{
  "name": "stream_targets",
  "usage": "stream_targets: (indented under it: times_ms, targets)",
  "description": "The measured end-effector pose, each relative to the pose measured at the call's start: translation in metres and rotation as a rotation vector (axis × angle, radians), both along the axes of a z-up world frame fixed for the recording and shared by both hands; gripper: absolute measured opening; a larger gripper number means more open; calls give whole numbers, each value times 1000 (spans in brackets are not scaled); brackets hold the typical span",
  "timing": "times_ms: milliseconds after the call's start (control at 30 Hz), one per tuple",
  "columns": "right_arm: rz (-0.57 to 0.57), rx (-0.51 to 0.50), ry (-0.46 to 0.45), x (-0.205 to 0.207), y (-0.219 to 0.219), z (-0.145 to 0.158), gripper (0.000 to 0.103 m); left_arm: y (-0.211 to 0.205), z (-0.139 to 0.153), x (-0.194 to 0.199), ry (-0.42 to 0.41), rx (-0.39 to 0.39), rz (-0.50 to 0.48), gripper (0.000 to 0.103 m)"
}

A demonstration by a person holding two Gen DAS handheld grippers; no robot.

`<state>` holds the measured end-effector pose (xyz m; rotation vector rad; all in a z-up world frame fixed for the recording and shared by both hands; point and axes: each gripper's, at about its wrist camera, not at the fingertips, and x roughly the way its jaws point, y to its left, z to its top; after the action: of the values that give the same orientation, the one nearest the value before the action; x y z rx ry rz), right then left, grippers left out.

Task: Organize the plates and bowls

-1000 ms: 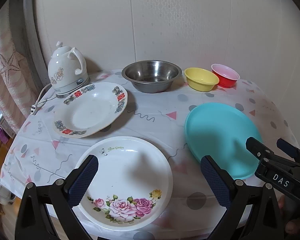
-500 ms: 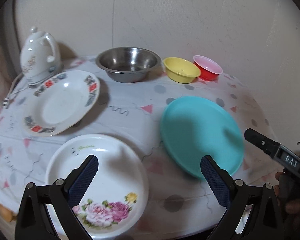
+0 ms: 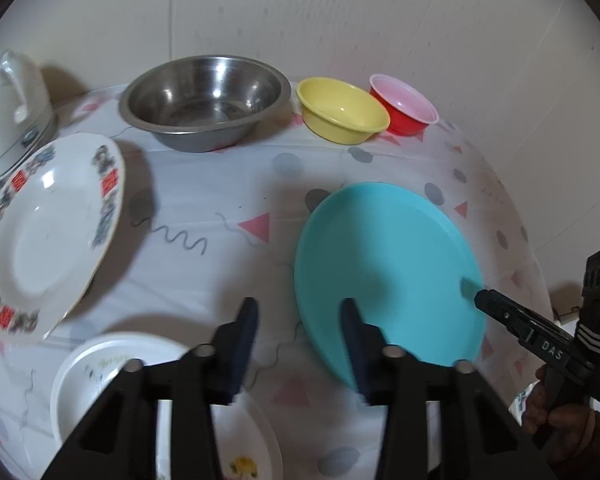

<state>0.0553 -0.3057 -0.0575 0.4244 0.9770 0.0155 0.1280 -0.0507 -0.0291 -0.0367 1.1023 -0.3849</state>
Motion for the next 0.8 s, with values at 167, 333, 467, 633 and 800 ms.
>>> stream_targets:
  times_ms: [167,333,467,633,800]
  targets:
    - [7,-16,4,3,-3,-4,41,-9,-14,21,51,33,-3,33]
    - [18,-44,7,3,-1,-3,32,-25,-31,33,109,43,-41,31]
    - [23,-68,8,5,2,-3,30,-31,-30,32,75,64,-52,24]
    - [40,-26,21,12,4,-3,27,-16,-27,33,56,43,-19,24]
    - [86,-27,8,29,25,3,27,9,-16,42,27,34,34,24]
